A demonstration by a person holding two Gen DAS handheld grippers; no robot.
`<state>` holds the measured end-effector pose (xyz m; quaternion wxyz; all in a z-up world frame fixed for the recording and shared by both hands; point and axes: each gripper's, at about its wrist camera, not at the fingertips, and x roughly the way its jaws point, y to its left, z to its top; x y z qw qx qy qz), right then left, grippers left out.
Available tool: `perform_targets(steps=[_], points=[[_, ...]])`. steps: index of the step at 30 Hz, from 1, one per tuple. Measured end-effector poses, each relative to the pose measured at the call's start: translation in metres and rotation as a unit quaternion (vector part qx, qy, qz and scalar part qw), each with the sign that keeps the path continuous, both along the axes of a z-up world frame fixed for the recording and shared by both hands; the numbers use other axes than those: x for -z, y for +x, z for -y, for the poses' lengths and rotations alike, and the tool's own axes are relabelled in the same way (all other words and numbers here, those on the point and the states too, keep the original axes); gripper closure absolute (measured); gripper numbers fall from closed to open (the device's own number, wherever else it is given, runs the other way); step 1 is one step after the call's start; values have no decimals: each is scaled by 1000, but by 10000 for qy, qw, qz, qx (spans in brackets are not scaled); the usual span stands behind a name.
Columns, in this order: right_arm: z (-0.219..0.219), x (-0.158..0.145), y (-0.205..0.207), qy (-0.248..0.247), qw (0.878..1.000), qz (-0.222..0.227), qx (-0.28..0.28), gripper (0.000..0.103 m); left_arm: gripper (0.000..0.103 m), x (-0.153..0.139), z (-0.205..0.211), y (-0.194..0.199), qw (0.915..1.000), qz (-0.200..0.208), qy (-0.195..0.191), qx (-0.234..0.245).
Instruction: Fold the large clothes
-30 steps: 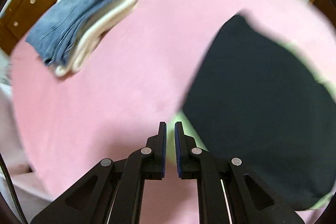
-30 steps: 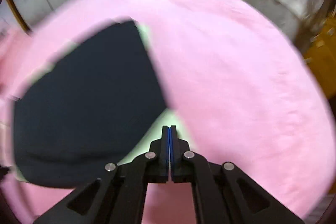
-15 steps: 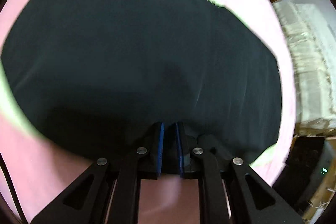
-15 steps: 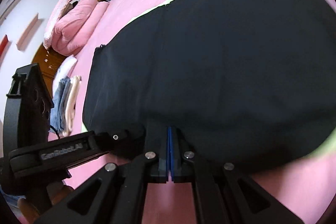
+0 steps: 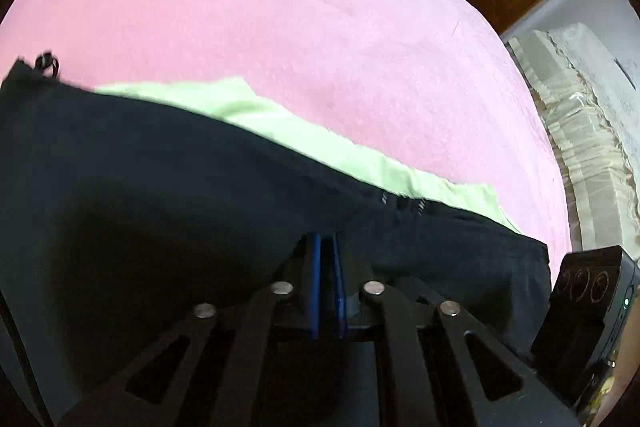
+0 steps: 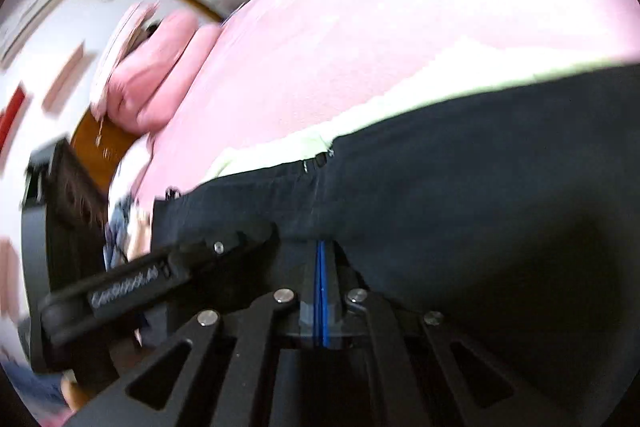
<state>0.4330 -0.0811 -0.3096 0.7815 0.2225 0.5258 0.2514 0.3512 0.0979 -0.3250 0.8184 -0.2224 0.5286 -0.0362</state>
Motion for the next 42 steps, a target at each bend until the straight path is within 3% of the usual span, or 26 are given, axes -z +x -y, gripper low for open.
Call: perform_targets(steps=[3, 4, 5, 7, 8, 9, 11, 14, 15, 17, 19, 20, 23, 25, 28, 30, 32, 33, 35, 36, 37, 38, 42], points=[[31, -7, -1, -293, 9994, 201, 22, 103, 98, -10, -31, -5, 9982, 193, 406, -406], [46, -9, 0, -286, 9992, 238, 119, 103, 98, -10, -49, 0, 9952, 138, 698, -676], [69, -11, -3, -438, 9981, 251, 348, 103, 98, -11, -70, -2, 9852, -31, 1339, -1069], [118, -18, -12, -1043, 9889, 383, 991, 103, 98, -7, -112, -9, 9549, -393, 2411, -1689], [130, -20, -17, -1291, 9837, 437, 1175, 103, 97, -5, -130, -13, 9515, -474, 2470, -1771], [145, -25, -23, -1744, 9733, 472, 1419, 103, 84, -5, -151, -19, 9514, -573, 2383, -1866], [166, -39, -34, -2555, 9492, 512, 1765, 103, 84, -12, -176, -29, 9410, -858, 2530, -2080], [171, -64, -46, -3015, 9268, 591, 2160, 103, 84, -45, -181, -56, 9468, -413, 2306, -2207], [166, -72, -51, -2902, 9288, 651, 2209, 103, 84, -57, -173, -65, 9531, -207, 2118, -2153], [149, -88, -64, -2039, 9551, 729, 2021, 103, 80, -82, -131, -74, 9702, 172, 1708, -1709], [113, -89, -79, -1109, 9798, 677, 1519, 103, 57, -88, -84, -80, 9867, 230, 1301, -943], [95, -87, -84, -840, 9862, 648, 1270, 103, 45, -82, -57, -81, 9938, 80, 1006, -464], [26, -63, -96, -188, 9989, 269, 334, 103, 46, -60, 14, -89, 9990, -136, 331, 258], [-1, -47, -103, -168, 9998, -34, 69, 103, 48, -40, 43, -94, 9976, -453, 117, 505], [-2, -23, -110, -47, 9987, -489, 145, 103, 62, -16, 54, -95, 9947, -714, 557, 483], [17, -15, -113, 250, 9973, -640, 246, 103, 92, -12, 49, -98, 9937, -701, 728, 486], [50, -14, -114, 41, 9962, -694, 524, 103, 102, -9, 19, -101, 9949, -776, 547, 348], [65, -13, -117, -117, 9950, -695, 708, 103, 102, -8, 1, -102, 9954, -813, 483, 177], [117, -14, -126, -342, 9876, -711, 1356, 103, 102, -12, -41, -107, 9896, -886, 1022, -485], [145, -16, -131, -331, 9823, -766, 1677, 103, 102, -15, -57, -109, 9814, -951, 1474, -774], [166, -21, -135, -638, 9749, -784, 1982, 103, 102, -16, -76, -111, 9669, -1092, 2019, -1114], [186, -28, -141, -1013, 9661, -737, 2256, 103, 102, -15, -95, -113, 9589, -1207, 2210, -1305], [215, -49, -157, -2080, 9314, -637, 2917, 103, 102, -24, -132, -129, 9540, -1343, 2056, -1721]])
